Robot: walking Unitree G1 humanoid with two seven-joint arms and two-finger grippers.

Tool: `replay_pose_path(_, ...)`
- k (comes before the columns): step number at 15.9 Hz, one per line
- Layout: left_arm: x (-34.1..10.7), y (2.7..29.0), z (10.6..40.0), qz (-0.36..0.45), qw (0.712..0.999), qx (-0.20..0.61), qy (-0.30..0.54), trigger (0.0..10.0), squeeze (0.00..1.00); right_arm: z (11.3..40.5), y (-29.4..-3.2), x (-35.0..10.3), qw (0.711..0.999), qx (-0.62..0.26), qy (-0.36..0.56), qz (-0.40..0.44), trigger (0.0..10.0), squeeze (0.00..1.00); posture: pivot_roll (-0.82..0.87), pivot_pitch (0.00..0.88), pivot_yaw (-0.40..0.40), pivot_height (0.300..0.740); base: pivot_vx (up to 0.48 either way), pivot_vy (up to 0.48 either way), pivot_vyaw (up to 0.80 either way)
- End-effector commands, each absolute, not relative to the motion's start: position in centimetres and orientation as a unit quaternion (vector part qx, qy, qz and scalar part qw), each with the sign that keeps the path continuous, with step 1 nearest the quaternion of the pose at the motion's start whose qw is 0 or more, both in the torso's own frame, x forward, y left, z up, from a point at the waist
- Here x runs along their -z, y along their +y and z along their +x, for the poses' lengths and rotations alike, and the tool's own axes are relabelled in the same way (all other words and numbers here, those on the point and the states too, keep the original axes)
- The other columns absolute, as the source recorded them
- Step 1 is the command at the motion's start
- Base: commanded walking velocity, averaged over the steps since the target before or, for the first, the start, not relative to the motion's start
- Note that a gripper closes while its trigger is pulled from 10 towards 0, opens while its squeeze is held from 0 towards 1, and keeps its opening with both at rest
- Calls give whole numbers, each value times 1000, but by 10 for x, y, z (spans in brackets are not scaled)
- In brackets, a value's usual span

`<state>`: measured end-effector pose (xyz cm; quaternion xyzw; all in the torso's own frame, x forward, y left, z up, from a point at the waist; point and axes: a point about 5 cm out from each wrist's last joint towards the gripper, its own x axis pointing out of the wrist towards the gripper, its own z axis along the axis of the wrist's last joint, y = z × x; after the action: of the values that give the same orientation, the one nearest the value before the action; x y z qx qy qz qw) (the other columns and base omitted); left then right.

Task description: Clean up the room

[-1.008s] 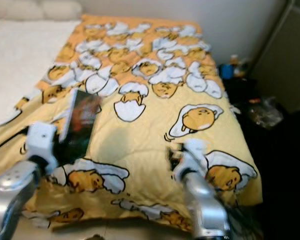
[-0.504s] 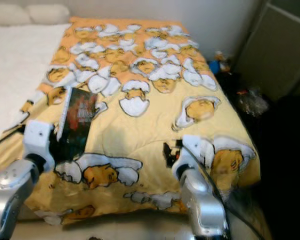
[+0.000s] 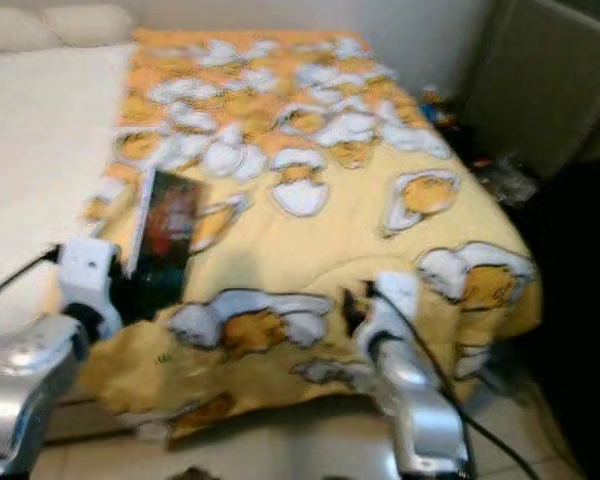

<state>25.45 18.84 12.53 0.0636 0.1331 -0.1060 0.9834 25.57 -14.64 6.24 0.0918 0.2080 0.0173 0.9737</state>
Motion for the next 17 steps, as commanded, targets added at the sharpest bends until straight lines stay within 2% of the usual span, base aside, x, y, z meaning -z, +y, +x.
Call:
replay_pose_path(1, -135, 189, 256, 70, 986, 107, 111, 10000, 0, 257, -140, -67, 975, -27, 201, 95, 10000, 0, -58, 0, -17, 740, 0, 420, 0)
replay_pose_path(17, -136, 191, 259, 77, 985, 108, 114, 10000, 0, 261, -140, -67, 974, -24, 203, 97, 10000, 0, -50, 0, -16, 740, 0, 421, 0)
